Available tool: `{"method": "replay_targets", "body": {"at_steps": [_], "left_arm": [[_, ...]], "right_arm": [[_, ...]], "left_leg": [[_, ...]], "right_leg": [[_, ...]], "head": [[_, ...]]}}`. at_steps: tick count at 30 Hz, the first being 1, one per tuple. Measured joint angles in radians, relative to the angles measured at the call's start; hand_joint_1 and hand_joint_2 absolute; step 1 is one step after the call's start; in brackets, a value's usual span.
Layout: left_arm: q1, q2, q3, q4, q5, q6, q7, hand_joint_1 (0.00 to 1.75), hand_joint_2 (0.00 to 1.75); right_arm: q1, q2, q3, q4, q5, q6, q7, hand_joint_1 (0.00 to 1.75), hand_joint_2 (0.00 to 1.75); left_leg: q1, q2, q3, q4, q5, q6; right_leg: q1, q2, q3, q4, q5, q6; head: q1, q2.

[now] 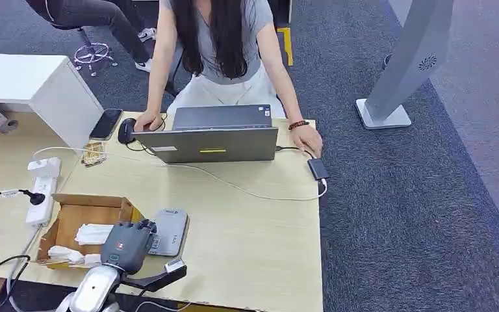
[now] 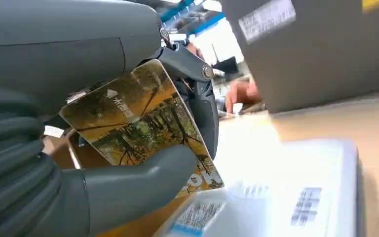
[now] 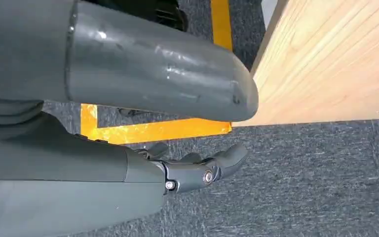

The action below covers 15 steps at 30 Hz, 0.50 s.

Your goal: Pass the card to the sensor for recognition and then transmit it.

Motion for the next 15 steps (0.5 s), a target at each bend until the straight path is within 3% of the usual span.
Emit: {"method": "replay_targets", "body": {"at_steps": [2,7,9,15], "left_arm": [[-0.006,-0.007,0.0,-0.021,-0.002,0.104,-0.033,1.75,1.75],[-0.082,-0.017,0.001,-0.089,-0.004,0.267,-0.091,1.75,1.75],[-0.137,-0.019,0.004,-0.097,-0.005,0.298,-0.106,1.75,1.75],[-0.378,-0.011,0.029,-0.06,-0.019,0.308,-0.127,1.75,1.75]], "right_arm": [[0.0,0.0,0.0,0.0,0.01,0.0,0.0,0.0,0.0],[-0.008,0.0,0.0,0.0,0.042,0.0,0.002,0.0,0.0],[-0.015,0.0,0.0,0.0,0.054,-0.001,0.01,0.0,0.0],[-0.039,0.001,0.0,-0.001,0.087,-0.002,0.033,0.0,0.0]], "left_leg": [[0.0,0.0,0.0,0.0,0.0,0.0],[0.0,-0.001,0.0,0.0,0.001,0.0],[0.0,-0.002,0.0,0.0,0.001,-0.001],[0.0,-0.004,0.0,0.0,0.004,-0.001]], "right_leg": [[0.0,0.0,0.0,0.0,0.0,0.0],[0.0,-0.001,0.0,0.0,0.0,0.0],[0.0,-0.002,0.0,0.0,0.001,0.0],[0.0,-0.003,0.0,0.0,0.002,-0.001]], "head": [[0.0,0.0],[0.0,0.0],[0.0,0.0],[0.0,0.0]]}}
